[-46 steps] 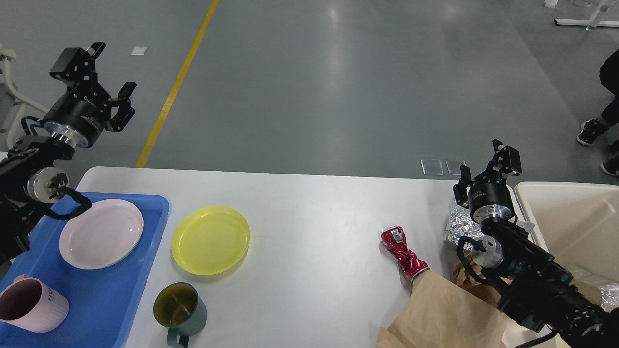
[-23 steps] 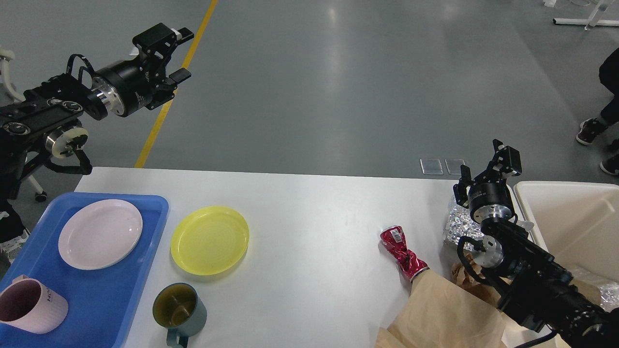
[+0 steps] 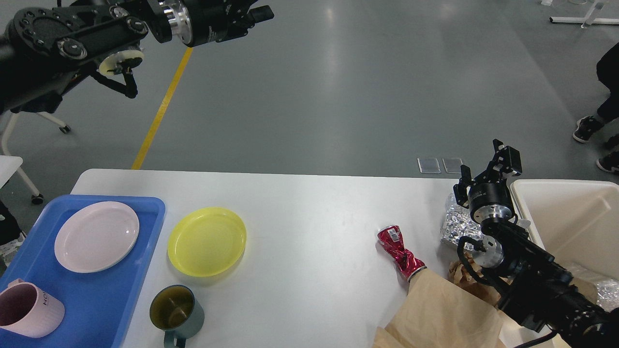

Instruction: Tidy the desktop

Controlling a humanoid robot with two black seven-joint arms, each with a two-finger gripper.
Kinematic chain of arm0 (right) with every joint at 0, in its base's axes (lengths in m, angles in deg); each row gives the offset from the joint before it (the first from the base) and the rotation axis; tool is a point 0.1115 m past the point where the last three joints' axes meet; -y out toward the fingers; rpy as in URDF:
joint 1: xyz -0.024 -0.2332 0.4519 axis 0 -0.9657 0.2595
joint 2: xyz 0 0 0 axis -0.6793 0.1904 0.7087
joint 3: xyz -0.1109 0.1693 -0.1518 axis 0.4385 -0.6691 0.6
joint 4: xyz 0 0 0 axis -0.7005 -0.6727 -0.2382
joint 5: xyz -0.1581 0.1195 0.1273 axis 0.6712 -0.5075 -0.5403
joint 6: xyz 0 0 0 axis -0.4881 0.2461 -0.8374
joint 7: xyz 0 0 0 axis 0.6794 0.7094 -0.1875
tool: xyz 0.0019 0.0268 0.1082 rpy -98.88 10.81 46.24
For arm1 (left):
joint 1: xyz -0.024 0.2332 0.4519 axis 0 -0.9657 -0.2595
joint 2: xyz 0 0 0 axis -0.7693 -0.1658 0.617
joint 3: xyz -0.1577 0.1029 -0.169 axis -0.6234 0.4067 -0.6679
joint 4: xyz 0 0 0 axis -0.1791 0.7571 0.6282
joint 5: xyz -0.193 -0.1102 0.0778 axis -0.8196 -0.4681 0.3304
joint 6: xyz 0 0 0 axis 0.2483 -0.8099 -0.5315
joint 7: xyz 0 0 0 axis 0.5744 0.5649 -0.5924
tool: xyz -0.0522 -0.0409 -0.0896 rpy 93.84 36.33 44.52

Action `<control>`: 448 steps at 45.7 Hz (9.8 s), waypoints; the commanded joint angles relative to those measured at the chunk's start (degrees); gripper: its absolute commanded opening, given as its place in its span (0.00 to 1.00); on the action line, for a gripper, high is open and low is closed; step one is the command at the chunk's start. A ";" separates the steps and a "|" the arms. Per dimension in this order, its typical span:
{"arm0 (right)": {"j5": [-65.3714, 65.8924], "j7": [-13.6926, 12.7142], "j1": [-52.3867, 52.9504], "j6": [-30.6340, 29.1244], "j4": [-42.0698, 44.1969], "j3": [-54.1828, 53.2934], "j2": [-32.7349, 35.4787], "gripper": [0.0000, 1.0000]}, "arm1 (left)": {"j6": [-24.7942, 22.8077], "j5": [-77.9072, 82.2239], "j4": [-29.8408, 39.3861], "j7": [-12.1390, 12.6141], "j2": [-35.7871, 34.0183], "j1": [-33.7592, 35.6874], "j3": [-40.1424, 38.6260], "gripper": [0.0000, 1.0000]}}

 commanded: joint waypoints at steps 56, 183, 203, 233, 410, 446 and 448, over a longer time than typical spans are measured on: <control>0.00 0.00 0.00 0.00 -0.01 0.00 -0.01 1.00 | -5.54 0.18 -0.66 -0.36 27.14 4.75 65.65 0.96; 0.00 0.00 0.08 0.00 -0.19 0.00 -0.01 1.00 | -12.57 0.01 23.24 -0.27 18.88 25.58 55.71 0.96; 0.00 0.00 0.00 0.00 -0.27 0.00 -0.01 1.00 | -12.57 0.01 23.24 -0.27 20.28 24.96 55.54 0.96; 0.00 0.00 0.00 0.00 -0.19 0.00 -0.01 1.00 | -26.54 -0.17 25.44 -0.27 20.28 22.85 53.96 0.96; 0.09 0.00 0.00 0.00 -0.19 0.00 -0.01 1.00 | 23.29 -8.43 43.02 13.53 17.82 -12.13 64.15 0.57; 0.00 0.00 0.00 0.00 -0.19 0.00 -0.01 1.00 | 24.43 -8.26 43.11 13.71 17.91 -12.13 64.24 0.00; 0.09 0.00 0.00 0.00 -0.19 0.00 -0.01 1.00 | 24.43 -8.26 43.11 13.71 17.91 -12.13 64.33 0.00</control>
